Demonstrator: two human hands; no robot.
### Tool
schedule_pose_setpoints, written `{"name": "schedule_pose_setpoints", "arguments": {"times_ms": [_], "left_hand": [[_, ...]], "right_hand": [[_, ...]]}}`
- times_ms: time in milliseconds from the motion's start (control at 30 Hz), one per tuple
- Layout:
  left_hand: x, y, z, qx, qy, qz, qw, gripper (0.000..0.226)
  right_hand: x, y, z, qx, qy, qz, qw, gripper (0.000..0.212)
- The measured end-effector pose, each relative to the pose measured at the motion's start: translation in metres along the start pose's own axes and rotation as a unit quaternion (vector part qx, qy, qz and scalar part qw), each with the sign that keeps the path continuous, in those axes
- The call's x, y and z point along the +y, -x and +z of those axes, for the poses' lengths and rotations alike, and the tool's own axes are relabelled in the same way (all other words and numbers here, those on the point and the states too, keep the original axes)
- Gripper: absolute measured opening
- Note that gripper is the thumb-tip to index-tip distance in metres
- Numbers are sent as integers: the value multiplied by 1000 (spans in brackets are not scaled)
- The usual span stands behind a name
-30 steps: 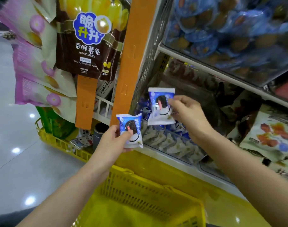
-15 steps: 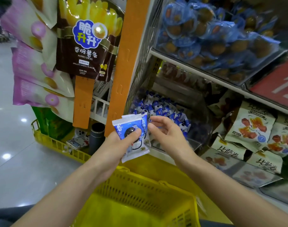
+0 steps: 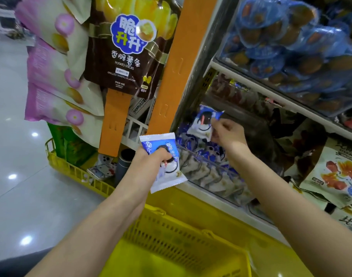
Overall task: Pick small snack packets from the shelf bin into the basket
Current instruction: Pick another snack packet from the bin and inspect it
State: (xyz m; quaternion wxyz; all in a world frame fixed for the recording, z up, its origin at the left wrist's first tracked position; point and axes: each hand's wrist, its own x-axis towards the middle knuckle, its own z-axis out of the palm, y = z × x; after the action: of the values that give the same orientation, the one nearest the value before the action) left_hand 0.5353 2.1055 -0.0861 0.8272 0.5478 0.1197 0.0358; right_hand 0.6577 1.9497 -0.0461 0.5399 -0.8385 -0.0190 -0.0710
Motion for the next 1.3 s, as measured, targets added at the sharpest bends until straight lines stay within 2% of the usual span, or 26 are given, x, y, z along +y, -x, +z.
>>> {"name": "schedule_pose_setpoints", "arguments": {"times_ms": [100, 200, 333, 500, 600, 700, 800, 933, 1133, 1200, 1300], "left_hand": [[2, -7, -2, -3, -8, 10, 1000, 12], [2, -8, -7, -8, -23, 13, 1000, 16], [3, -8, -10, -25, -25, 9, 999, 18], [2, -10, -9, -26, -11, 2, 1000, 20], [0, -8, -6, -25, -10, -11, 1000, 24], [-1, -7, -5, -20, -10, -14, 1000, 25], [0, -9, -5, -15, -12, -16, 1000, 24], [-1, -11, -5, -13, -20, -14, 1000, 22], [-6, -11, 2, -21, -14, -49, 999, 11], [-10, -9, 6, -25, -25, -65, 997, 16], [-18, -1, 11, -36, -66, -48, 996, 16]], "right_hand": [[13, -47, 16, 76, 26, 14, 997, 20], [21, -74, 31, 109, 91, -5, 990, 26], [28, -92, 46, 61, 196, 12, 979, 31], [26, -100, 45, -27, 324, 22, 945, 38], [24, -103, 44, -57, 349, 36, 935, 39], [27, -105, 52, -66, 334, 40, 939, 35], [28, -106, 58, -76, 336, 28, 938, 42], [26, -102, 52, -81, 314, 14, 946, 42], [8, -43, 34, 4, 188, -157, 970, 19], [3, -7, 26, 4, 119, -206, 971, 12], [4, 49, 14, -25, 75, -248, 965, 10]]}}
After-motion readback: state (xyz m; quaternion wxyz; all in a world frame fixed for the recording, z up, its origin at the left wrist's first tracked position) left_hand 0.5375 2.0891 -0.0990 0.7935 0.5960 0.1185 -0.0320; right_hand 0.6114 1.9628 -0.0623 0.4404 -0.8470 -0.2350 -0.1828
